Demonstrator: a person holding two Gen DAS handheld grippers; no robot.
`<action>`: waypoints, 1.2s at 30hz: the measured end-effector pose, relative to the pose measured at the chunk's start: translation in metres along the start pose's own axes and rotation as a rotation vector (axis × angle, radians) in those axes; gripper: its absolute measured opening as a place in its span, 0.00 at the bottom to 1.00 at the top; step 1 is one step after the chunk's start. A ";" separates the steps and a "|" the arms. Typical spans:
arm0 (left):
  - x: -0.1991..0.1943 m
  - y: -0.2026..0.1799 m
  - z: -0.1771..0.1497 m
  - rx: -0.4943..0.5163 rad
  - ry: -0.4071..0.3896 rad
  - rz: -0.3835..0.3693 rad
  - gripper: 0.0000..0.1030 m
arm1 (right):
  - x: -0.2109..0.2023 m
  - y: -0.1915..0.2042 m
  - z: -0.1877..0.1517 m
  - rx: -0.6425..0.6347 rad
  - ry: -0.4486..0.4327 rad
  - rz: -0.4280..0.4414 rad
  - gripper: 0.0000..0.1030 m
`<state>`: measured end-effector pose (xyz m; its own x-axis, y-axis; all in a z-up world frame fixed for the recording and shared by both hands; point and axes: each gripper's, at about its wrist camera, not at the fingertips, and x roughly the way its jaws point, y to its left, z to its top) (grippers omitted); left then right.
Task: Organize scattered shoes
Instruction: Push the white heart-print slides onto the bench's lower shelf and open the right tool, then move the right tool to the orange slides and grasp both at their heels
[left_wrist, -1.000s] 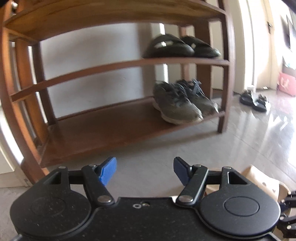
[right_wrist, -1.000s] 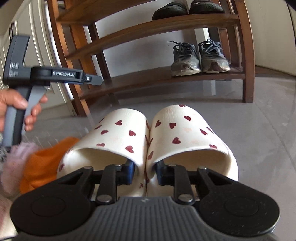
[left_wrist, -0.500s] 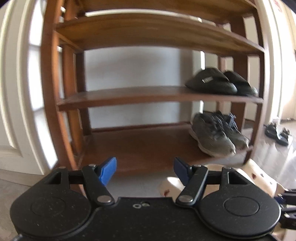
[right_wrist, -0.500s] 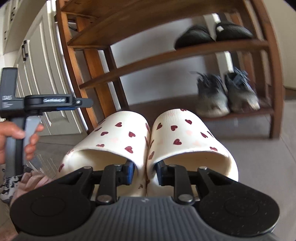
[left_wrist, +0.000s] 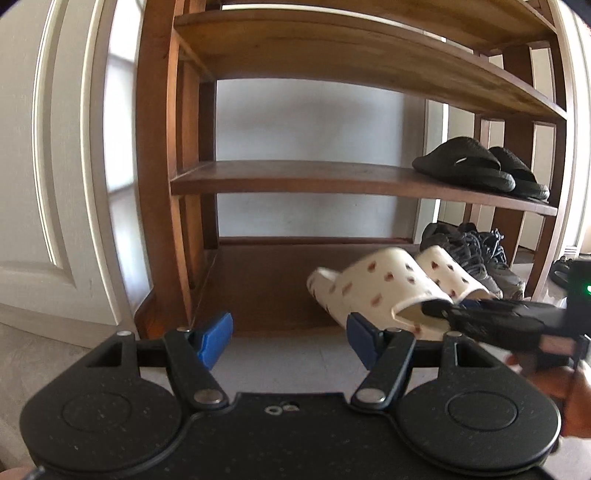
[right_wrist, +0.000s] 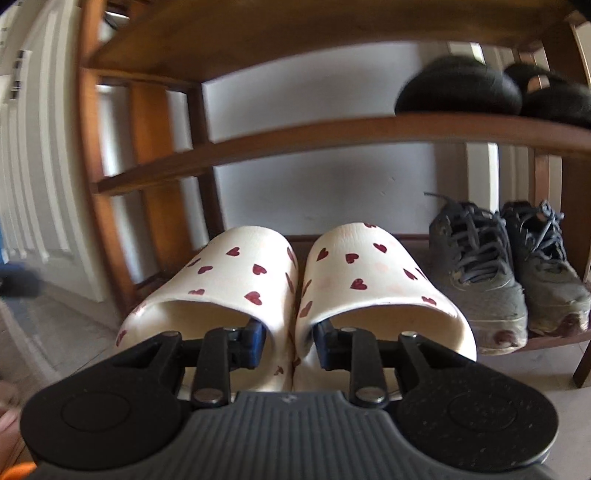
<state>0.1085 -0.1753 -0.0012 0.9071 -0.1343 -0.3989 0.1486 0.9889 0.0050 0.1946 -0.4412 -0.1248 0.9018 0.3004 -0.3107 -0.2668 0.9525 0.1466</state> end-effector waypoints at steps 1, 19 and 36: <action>0.000 0.003 -0.001 -0.001 0.005 0.002 0.66 | 0.008 0.002 0.001 -0.001 0.001 -0.016 0.31; -0.004 0.043 -0.018 -0.078 0.081 0.082 0.66 | 0.135 0.028 0.029 -0.003 0.129 -0.218 0.47; -0.028 0.047 -0.034 -0.062 0.117 0.067 0.66 | -0.006 0.056 -0.035 0.225 0.890 0.339 0.58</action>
<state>0.0770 -0.1229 -0.0210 0.8616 -0.0631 -0.5037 0.0613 0.9979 -0.0202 0.1626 -0.3880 -0.1481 0.1783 0.5720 -0.8007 -0.3104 0.8048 0.5058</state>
